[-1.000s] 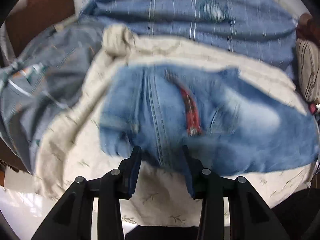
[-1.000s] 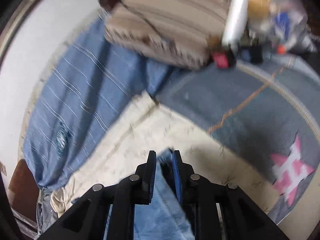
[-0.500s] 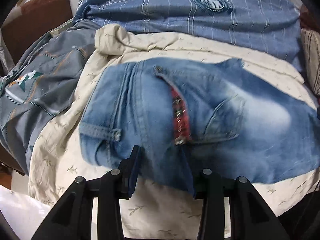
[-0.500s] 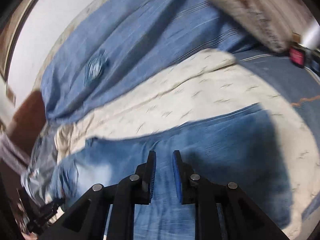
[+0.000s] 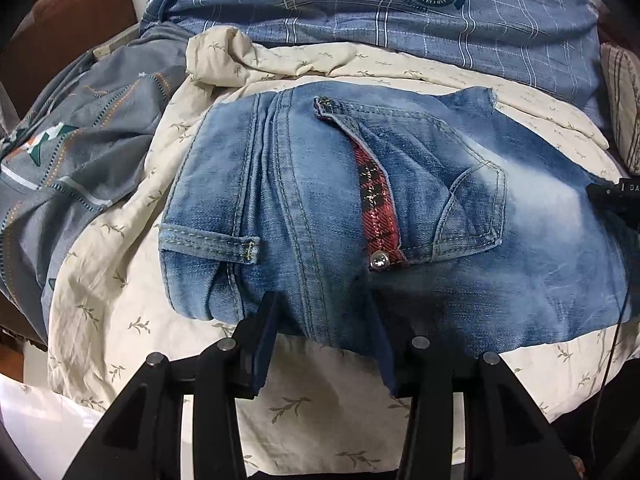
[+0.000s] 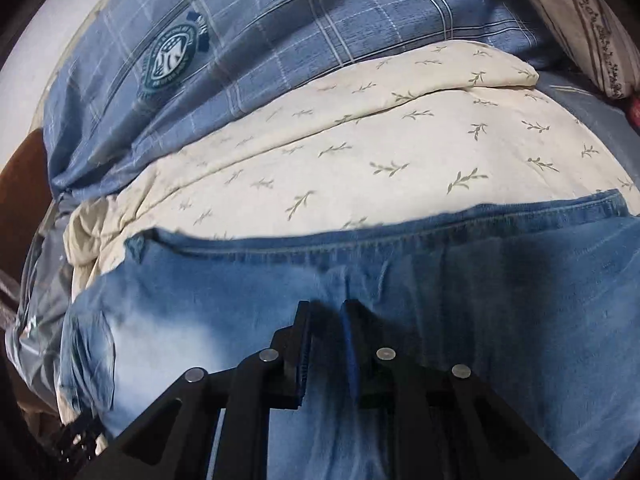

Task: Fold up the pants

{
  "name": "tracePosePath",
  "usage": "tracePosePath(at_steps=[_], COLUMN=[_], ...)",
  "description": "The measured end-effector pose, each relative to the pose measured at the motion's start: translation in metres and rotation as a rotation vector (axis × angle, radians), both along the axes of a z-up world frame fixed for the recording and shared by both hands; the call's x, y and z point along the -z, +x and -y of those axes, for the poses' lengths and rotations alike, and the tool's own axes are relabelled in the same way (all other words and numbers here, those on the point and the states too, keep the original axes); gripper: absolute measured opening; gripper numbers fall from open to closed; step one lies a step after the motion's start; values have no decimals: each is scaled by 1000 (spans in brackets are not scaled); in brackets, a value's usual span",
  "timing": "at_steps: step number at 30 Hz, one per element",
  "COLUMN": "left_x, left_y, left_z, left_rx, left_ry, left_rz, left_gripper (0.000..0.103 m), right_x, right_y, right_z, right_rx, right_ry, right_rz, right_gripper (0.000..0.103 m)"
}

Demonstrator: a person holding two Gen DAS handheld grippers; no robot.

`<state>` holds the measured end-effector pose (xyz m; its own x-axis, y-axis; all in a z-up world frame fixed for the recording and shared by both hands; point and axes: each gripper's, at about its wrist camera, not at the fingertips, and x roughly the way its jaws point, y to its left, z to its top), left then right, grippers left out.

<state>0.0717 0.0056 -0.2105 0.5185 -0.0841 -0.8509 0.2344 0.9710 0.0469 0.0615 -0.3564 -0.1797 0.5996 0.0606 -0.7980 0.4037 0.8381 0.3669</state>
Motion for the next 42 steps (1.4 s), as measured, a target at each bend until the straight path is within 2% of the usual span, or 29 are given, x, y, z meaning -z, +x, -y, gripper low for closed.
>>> tracePosePath(at_steps=[3,5,9,14,19,22,27,28,30,33,37,42], left_x=[-8,-17,-42,-54,-33,-17,0,2,3,-2,-20,-43], left_y=[-2,-8,-23,-23,-12,-9,-12,-12,-13,-16,-27,-37], left_z=[-5,-9,-4,11,35,50,55,55,53,53,53,63], left_rx=[-18,-28,-26,6,20,40,46,45,42,39,44,80], left_ry=[-30,-69,-56,-60,-71,-70,-14,-3,5,10,-44,-66], left_rz=[-13,-2,93,117,38,-5,-12,-13,-17,-13,33,129], left_gripper=[46,46,46,50,50,50,50,54,56,56,55,55], right_x=[-7,-24,-42,-44,-29,-20,6,15,17,13,-17,-19], right_y=[-8,-22,-57,-100,-150,-165,-166,-166,-168,-169,-192,-185], right_z=[5,13,27,55,87,99,122,128,133,132,134,128], right_rx=[7,27,50,95,153,199,307,335,358,360,417,384], right_ry=[45,56,64,85,197,239,294,325,348,314,214,241], right_rz=[45,143,251,262,242,235,115,84,103,104,280,321], right_gripper=[18,18,18,18,18,19,19,17,16,16,19,19])
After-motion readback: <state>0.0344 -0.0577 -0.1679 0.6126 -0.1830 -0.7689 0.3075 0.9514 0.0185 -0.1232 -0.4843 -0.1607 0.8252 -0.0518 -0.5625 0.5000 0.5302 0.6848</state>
